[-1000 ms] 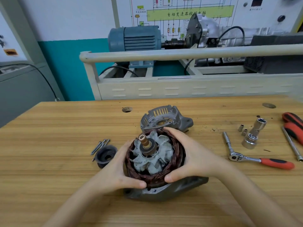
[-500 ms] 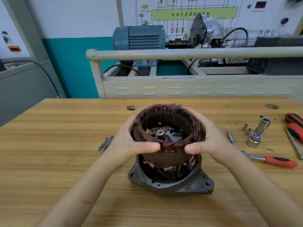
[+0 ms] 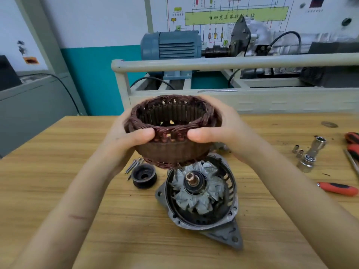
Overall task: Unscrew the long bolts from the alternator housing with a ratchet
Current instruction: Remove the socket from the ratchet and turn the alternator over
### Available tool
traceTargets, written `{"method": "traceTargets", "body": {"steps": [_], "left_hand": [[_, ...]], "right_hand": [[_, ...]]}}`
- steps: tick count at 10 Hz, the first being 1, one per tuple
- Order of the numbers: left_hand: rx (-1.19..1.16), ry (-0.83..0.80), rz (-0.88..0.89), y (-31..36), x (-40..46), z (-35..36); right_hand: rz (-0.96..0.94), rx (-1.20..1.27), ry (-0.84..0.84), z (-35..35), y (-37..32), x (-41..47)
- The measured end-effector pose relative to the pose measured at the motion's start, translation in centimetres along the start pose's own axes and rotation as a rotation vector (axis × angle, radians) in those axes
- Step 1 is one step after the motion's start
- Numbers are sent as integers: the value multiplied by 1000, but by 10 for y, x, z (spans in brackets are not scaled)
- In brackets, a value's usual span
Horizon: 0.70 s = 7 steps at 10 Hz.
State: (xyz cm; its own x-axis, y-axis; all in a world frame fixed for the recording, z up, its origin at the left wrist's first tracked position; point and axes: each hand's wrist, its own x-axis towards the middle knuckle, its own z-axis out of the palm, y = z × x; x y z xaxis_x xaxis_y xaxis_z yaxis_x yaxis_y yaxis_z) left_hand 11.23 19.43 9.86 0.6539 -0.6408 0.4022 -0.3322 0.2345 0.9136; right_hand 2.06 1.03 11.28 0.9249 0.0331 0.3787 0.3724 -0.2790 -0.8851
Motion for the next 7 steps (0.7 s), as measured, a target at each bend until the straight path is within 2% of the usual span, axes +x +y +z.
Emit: {"method": "traceTargets", "body": {"steps": [1, 3, 4, 5, 6, 7], "left_hand": [[-18, 63, -27, -4, -10, -23], [-54, 189, -146, -26, -51, -71], [2, 272, -183, -37, -75, -85], [28, 329, -201, -51, -94, -92], [1, 404, -233, -59, -106, -94], [78, 418, -260, -74, -113, -104]], "right_hand": [[99, -91, -82, 15, -7, 21], [328, -413, -403, 55, -9, 71], [445, -433, -584, 76, 8, 85], [529, -471, -695, 96, 26, 92], [560, -498, -759, 109, 35, 101], [588, -506, -825, 119, 37, 108]]}}
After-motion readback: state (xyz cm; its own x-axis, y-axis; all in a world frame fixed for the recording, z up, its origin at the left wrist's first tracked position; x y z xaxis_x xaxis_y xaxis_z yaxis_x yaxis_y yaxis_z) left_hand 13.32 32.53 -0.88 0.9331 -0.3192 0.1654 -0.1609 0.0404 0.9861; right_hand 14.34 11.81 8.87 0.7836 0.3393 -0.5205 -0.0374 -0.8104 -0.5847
